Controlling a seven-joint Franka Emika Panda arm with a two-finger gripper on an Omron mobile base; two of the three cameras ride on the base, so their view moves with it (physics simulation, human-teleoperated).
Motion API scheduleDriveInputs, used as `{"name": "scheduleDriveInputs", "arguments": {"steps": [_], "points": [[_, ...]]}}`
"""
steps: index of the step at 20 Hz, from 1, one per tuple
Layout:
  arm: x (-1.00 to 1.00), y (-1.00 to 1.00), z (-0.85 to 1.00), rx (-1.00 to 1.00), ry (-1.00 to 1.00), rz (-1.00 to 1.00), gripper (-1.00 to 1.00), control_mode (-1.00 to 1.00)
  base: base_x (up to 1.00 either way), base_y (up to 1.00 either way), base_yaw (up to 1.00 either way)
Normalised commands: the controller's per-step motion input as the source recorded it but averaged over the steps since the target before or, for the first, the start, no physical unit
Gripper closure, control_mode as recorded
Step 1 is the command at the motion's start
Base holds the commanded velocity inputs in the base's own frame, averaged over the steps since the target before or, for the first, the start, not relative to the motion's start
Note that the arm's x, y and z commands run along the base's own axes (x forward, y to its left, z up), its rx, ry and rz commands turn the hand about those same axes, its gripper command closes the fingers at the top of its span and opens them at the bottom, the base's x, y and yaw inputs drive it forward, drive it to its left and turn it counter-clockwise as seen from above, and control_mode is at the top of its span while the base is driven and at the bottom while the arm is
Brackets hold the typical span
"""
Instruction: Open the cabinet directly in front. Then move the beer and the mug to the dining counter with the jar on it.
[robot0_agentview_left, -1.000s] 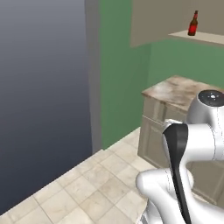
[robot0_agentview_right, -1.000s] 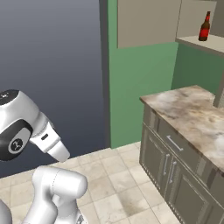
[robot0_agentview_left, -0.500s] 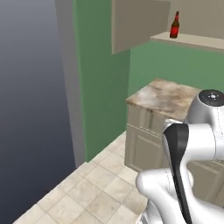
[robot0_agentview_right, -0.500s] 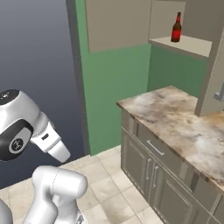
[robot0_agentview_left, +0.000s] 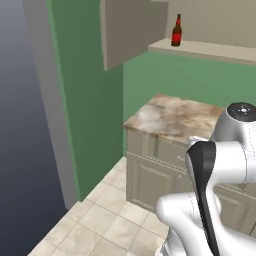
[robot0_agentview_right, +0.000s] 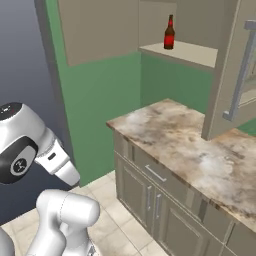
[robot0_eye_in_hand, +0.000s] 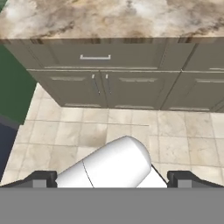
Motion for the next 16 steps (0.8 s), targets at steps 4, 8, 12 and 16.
{"name": "scheduleDriveInputs", "arguments": {"steps": [4, 8, 12, 16], "points": [[0.00, 0.00, 0.00, 0.00, 0.00, 0.00, -1.00, 1.00, 0.58, 0.00, -0.31], [0.00, 0.00, 0.00, 0.00, 0.00, 0.00, -1.00, 1.00, 0.55, 0.00, -0.30], [0.00, 0.00, 0.00, 0.00, 0.00, 0.00, -1.00, 1.00, 0.43, 0.00, -0.29], [0.00, 0.00, 0.00, 0.00, 0.00, 0.00, -1.00, 1.00, 0.43, 0.05, -0.28]]}}
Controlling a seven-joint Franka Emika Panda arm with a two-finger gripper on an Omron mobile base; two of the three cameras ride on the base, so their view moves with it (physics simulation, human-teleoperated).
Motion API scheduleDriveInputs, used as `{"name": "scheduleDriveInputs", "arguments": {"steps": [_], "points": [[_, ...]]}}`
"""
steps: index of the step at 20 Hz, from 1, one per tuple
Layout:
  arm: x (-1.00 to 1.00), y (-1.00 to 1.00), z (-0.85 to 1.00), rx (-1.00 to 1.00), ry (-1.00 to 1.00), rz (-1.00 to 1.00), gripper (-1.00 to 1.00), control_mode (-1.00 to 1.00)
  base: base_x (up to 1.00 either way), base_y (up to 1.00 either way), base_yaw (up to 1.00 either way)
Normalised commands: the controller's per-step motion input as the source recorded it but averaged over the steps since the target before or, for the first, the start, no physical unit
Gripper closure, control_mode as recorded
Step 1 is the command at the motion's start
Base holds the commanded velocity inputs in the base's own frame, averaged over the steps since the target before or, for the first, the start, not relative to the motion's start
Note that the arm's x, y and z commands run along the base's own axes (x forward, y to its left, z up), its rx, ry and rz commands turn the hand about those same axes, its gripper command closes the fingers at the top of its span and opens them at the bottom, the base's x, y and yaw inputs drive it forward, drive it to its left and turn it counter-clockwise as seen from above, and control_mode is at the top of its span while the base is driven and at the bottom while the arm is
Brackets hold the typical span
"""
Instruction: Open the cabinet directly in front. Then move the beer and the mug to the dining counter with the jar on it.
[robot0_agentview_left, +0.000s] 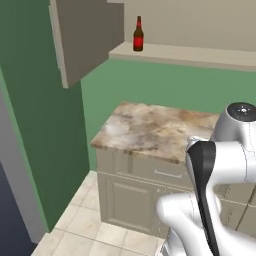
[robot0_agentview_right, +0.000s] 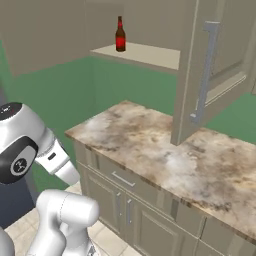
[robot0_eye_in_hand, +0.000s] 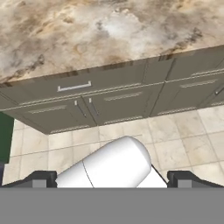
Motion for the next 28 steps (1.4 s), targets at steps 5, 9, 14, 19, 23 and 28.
{"name": "scheduleDriveInputs", "arguments": {"steps": [5, 9, 14, 19, 23, 28], "points": [[0.00, 0.00, 0.00, 0.00, 0.00, 0.00, -1.00, 1.00, 0.30, 0.20, -0.23], [0.00, 0.00, 0.00, 0.00, 0.00, 0.00, -1.00, 1.00, 0.30, 0.35, -0.16], [0.00, 0.00, 0.00, 0.00, 0.00, 0.00, -1.00, 1.00, 0.29, 0.31, -0.16], [0.00, 0.00, 0.00, 0.00, 0.00, 0.00, -1.00, 1.00, 0.35, 0.12, -0.14], [0.00, 0.00, 0.00, 0.00, 0.00, 0.00, -1.00, 1.00, 0.42, 0.08, -0.14], [0.00, 0.00, 0.00, 0.00, 0.00, 0.00, -1.00, 1.00, 0.30, 0.17, -0.15]]}}
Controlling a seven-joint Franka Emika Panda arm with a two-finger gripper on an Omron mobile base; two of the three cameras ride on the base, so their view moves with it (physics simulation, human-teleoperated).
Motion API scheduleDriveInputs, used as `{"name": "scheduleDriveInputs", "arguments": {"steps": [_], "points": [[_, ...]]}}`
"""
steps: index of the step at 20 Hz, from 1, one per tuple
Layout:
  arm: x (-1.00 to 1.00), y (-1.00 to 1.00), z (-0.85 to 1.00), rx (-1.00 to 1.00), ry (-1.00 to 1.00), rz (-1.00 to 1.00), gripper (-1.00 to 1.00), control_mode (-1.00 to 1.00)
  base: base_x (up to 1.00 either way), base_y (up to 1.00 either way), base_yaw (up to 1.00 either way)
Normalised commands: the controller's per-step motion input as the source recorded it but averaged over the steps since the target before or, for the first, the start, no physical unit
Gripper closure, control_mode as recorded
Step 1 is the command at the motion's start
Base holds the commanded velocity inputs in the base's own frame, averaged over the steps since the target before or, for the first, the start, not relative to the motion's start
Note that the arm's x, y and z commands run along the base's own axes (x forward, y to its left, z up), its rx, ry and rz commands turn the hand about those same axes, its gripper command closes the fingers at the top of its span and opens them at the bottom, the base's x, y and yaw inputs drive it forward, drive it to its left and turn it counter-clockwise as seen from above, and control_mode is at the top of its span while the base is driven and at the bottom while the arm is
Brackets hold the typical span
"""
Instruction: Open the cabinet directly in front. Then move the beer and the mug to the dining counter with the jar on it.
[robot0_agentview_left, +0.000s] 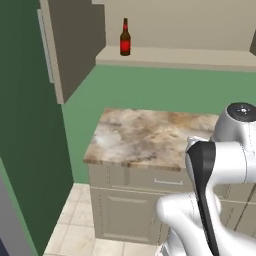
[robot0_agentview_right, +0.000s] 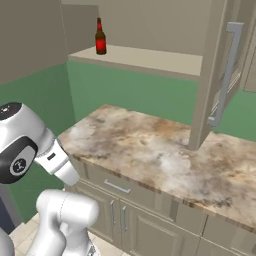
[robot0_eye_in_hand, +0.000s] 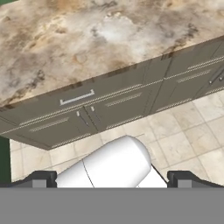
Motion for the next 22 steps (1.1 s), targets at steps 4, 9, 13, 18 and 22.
{"name": "scheduleDriveInputs", "arguments": {"steps": [4, 9, 13, 18, 22], "points": [[0.00, 0.00, 0.00, 0.00, 0.00, 0.00, -1.00, 1.00, 0.21, 0.23, -0.15], [0.00, 0.00, 0.00, 0.00, 0.00, 0.00, -1.00, 1.00, 0.22, 0.19, -0.13], [0.00, 0.00, 0.00, 0.00, 0.00, 0.00, -1.00, 1.00, 0.33, 0.29, -0.11], [0.00, 0.00, 0.00, 0.00, 0.00, 0.00, -1.00, 1.00, 0.34, 0.33, -0.13], [0.00, 0.00, 0.00, 0.00, 0.00, 0.00, -1.00, 1.00, 0.36, 0.19, -0.08]]}}
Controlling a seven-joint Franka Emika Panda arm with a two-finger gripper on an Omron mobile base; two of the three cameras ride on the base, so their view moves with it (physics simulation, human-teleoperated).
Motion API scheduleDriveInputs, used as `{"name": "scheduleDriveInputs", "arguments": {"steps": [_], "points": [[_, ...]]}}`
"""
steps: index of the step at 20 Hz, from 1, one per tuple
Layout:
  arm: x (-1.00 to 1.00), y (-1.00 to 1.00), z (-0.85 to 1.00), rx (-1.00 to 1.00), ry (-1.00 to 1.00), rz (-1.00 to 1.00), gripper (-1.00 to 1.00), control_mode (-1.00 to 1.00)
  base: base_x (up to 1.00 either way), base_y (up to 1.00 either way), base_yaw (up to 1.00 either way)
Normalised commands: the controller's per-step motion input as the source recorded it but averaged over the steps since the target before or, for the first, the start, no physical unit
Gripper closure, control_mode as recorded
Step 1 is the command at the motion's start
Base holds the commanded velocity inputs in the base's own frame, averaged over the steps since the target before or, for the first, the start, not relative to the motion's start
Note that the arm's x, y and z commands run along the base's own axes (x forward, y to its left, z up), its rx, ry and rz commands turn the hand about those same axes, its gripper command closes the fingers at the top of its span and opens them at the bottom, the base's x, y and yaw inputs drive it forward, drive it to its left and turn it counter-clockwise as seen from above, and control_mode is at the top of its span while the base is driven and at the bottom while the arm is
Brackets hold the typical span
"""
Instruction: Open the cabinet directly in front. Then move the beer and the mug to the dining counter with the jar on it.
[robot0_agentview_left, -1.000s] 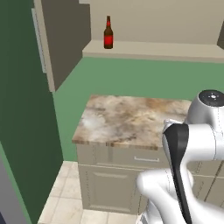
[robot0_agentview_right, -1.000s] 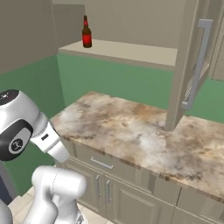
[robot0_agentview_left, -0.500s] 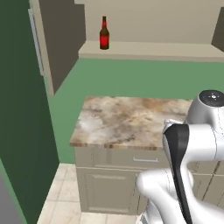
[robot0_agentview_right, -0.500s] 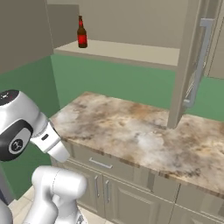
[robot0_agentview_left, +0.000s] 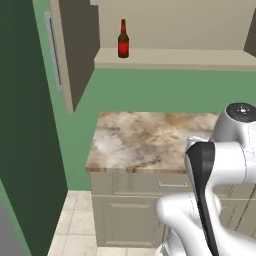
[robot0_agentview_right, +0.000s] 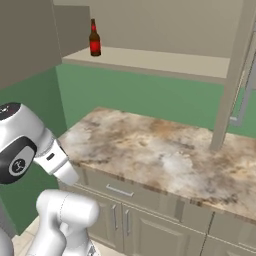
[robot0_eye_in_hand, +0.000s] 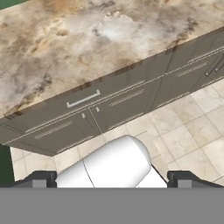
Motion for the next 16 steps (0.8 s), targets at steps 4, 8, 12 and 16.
{"name": "scheduleDriveInputs", "arguments": {"steps": [4, 8, 12, 16], "points": [[0.00, 0.00, 0.00, 0.00, 0.00, 0.00, -1.00, 1.00, 0.41, 0.15, -0.07], [0.00, 0.00, 0.00, 0.00, 0.00, 0.00, -1.00, 1.00, 0.33, 0.20, -0.07], [0.00, 0.00, 0.00, 0.00, 0.00, 0.00, -1.00, 1.00, 0.19, 0.28, -0.08], [0.00, 0.00, 0.00, 0.00, 0.00, 0.00, -1.00, 1.00, 0.25, 0.34, -0.09]]}}
